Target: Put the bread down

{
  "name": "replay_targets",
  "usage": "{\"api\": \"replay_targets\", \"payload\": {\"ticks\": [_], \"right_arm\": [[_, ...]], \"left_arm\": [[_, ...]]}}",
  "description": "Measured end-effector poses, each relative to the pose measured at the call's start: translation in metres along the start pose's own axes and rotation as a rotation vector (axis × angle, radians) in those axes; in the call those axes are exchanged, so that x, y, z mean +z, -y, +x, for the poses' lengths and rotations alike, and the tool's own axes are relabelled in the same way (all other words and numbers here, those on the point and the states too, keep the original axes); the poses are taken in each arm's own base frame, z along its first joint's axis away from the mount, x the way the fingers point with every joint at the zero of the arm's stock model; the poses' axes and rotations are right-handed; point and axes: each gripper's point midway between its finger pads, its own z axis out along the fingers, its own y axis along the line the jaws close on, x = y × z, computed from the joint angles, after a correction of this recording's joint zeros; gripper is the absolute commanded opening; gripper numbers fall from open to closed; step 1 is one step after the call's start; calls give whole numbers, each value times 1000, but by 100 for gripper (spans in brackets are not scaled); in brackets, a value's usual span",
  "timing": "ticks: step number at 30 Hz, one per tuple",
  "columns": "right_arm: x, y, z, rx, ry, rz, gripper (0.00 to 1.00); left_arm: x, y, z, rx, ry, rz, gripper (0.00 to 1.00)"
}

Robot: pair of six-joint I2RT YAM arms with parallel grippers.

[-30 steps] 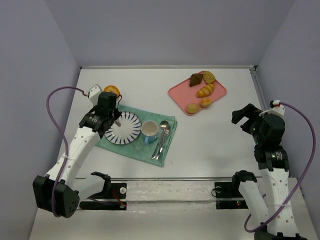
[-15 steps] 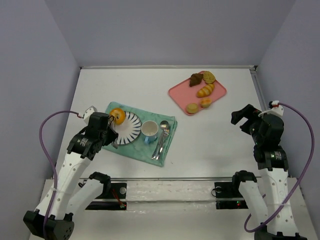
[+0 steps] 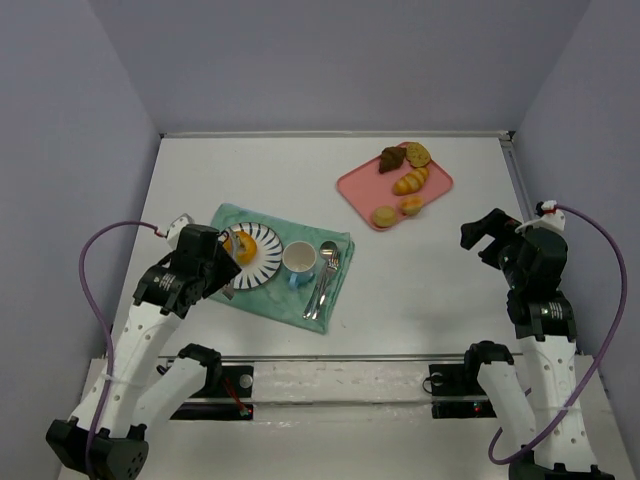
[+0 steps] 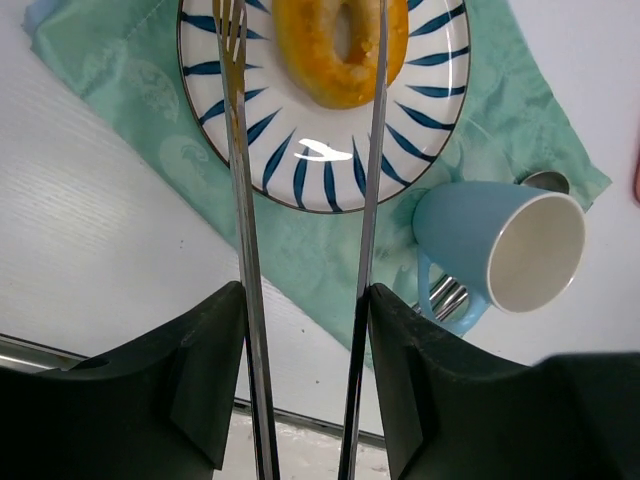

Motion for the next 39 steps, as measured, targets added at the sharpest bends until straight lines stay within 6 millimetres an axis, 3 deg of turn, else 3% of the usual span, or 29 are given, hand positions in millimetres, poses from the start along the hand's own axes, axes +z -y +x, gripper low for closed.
{"api": "replay_targets", "payload": {"ticks": [9,12,17,20,23,25,30,39], "right_arm": [[0,-3,3,0,-12,-20,100],[0,-3,3,0,-14,-20,100],[1,-3,3,0,-13,-19,100],[0,-3,3,0,-9,-18,100],[0,-2,2,0,-7,-15,100],[0,-2,2,0,-6,-14,100],[0,-2,2,0,-5,-13,100],[1,-1,3,0,-8,-11,100]], "left_arm": [[-22,31,-43,-15,133,96,56],[-28,61,-55,22,162,222,54],[-31,146,-63,182,154,494,53],[-28,205,-53,330,138,588,55],[-10,269,-28,487,79,692,55],[12,289,-8,556,25,706,55],[58,305,31,689,-83,687,58],[80,316,80,844,-158,648,59]]}}
